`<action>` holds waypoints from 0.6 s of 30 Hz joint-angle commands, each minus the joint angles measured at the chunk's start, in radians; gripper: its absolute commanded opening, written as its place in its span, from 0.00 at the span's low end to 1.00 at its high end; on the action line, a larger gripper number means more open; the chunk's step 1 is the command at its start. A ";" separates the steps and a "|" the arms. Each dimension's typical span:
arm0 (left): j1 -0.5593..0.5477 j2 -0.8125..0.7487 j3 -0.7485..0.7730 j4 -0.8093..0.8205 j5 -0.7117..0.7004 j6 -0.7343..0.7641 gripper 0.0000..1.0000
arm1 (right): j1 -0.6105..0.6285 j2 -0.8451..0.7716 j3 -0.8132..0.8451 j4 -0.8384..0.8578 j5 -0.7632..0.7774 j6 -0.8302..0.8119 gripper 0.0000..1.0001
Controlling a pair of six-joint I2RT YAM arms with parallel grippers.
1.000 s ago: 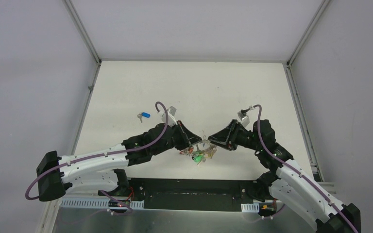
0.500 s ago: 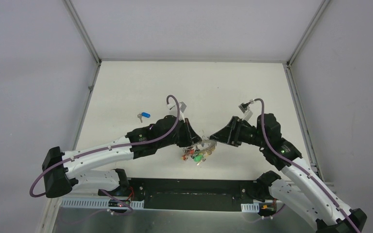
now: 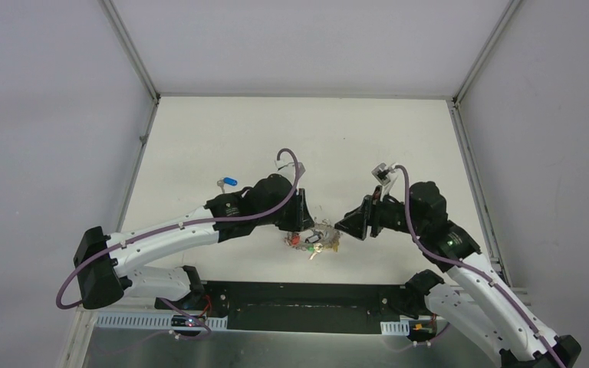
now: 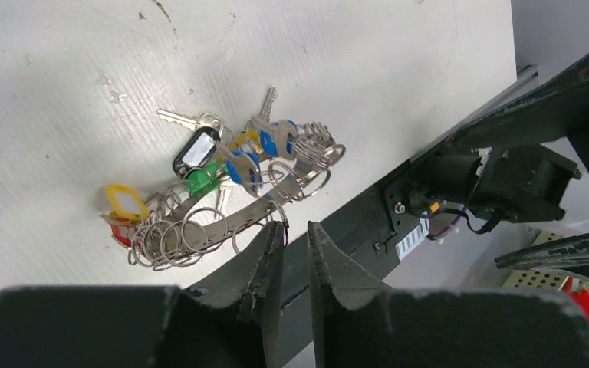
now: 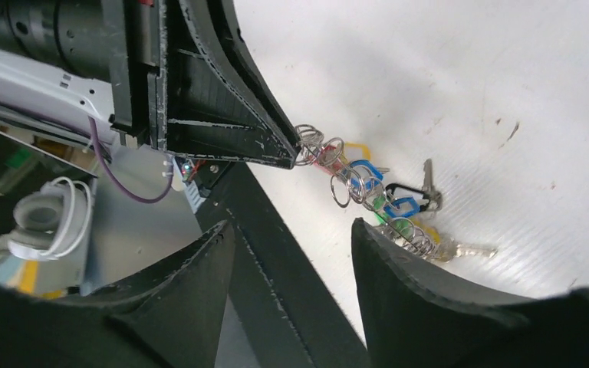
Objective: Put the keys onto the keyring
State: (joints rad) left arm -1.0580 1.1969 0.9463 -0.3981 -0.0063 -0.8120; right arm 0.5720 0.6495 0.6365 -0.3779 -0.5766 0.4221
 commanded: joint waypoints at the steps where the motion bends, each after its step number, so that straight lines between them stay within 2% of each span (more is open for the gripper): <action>1: 0.012 0.000 0.042 0.008 0.043 0.056 0.19 | 0.006 -0.051 -0.035 0.124 -0.057 -0.170 0.61; 9: 0.033 0.044 0.051 0.008 0.090 0.040 0.19 | 0.005 -0.022 -0.109 0.266 -0.184 -0.269 0.65; 18: 0.051 0.094 0.067 0.004 0.141 0.043 0.21 | 0.006 0.023 -0.159 0.335 -0.141 -0.403 0.70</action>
State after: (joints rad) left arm -1.0164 1.2850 0.9646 -0.4046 0.0917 -0.7841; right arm 0.5732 0.6537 0.4740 -0.1440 -0.7189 0.0990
